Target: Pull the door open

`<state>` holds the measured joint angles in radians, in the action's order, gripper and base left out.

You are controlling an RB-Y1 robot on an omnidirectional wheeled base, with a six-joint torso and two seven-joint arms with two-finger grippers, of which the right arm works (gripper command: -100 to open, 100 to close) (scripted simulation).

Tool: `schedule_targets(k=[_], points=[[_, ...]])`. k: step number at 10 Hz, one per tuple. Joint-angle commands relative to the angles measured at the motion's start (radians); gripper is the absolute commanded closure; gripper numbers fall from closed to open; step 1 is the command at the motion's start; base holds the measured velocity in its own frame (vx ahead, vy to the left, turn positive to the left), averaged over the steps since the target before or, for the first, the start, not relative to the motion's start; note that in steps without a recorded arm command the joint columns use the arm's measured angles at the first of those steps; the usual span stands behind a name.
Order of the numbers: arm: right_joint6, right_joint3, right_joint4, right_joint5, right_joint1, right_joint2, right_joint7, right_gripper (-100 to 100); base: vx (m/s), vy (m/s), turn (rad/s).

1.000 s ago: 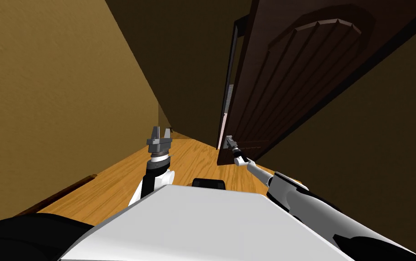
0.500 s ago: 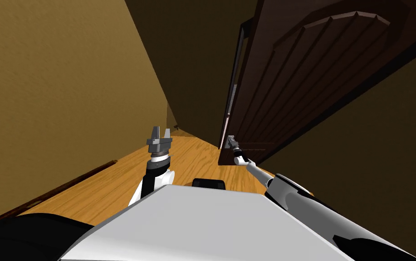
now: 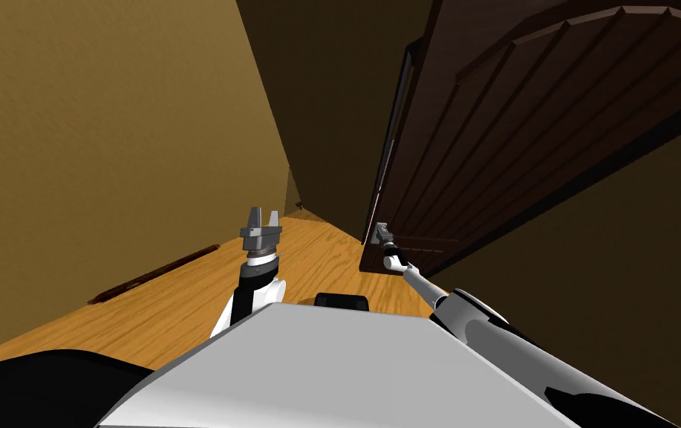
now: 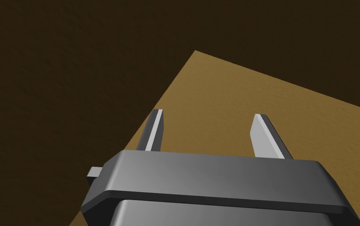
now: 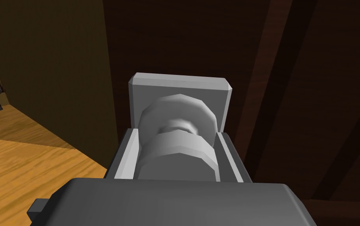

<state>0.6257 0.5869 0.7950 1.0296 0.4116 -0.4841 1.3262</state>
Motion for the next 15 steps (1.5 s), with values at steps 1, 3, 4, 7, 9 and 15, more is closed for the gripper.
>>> schedule_targets(k=[1,3,4,7,9,15], points=[[-0.012,-0.029,0.009,-0.003,-0.003,0.019,-0.024,100,-0.121,-0.095,0.229],[-0.028,-0.073,0.008,-0.003,-0.014,0.032,-0.05,100,-0.136,-0.088,0.209],[-0.038,-0.101,0.008,-0.003,-0.021,0.04,-0.067,100,-0.11,-0.098,0.215],[-0.064,-0.17,0.007,-0.004,-0.038,0.06,-0.109,100,-0.125,-0.102,0.236],[-0.081,-0.217,0.006,-0.004,-0.05,0.074,-0.137,100,-0.132,-0.113,0.212],[-0.081,-0.179,0.03,-0.007,-0.069,0.034,-0.093,100,-0.166,-0.036,0.118]])
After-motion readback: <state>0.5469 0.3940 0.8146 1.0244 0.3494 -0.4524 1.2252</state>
